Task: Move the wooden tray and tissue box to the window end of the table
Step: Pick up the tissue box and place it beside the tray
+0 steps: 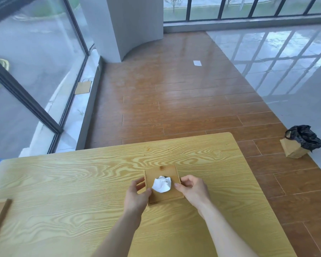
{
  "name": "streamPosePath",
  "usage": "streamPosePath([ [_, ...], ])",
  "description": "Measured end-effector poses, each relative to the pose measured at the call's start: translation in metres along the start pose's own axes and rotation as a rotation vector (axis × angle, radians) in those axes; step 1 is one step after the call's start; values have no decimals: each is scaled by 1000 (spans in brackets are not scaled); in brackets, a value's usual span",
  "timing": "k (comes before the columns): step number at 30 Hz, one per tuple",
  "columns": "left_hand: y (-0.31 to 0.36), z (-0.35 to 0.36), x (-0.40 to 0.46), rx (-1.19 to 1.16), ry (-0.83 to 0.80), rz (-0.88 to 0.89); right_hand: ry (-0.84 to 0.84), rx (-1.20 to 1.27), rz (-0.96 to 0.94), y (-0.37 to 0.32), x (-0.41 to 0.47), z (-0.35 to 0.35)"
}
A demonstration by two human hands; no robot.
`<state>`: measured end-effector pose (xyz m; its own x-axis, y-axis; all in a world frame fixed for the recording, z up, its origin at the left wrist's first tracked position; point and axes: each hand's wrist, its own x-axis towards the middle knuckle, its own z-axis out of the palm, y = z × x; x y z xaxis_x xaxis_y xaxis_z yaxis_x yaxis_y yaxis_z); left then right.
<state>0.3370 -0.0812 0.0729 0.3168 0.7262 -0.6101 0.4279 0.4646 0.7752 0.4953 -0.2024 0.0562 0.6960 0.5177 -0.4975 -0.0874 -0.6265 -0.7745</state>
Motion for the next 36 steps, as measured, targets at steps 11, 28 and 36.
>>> streamPosePath([
  [11, 22, -128, 15, -88, 99, 123, -90, -2, -91, -80, -30, 104],
  [28, 1, -428, 126, -170, 203, 113, -119, -57, -29, -194, -51, 414],
  [36, -7, -541, 175, -178, 276, 114, -198, -79, -10, -235, -45, 541],
])
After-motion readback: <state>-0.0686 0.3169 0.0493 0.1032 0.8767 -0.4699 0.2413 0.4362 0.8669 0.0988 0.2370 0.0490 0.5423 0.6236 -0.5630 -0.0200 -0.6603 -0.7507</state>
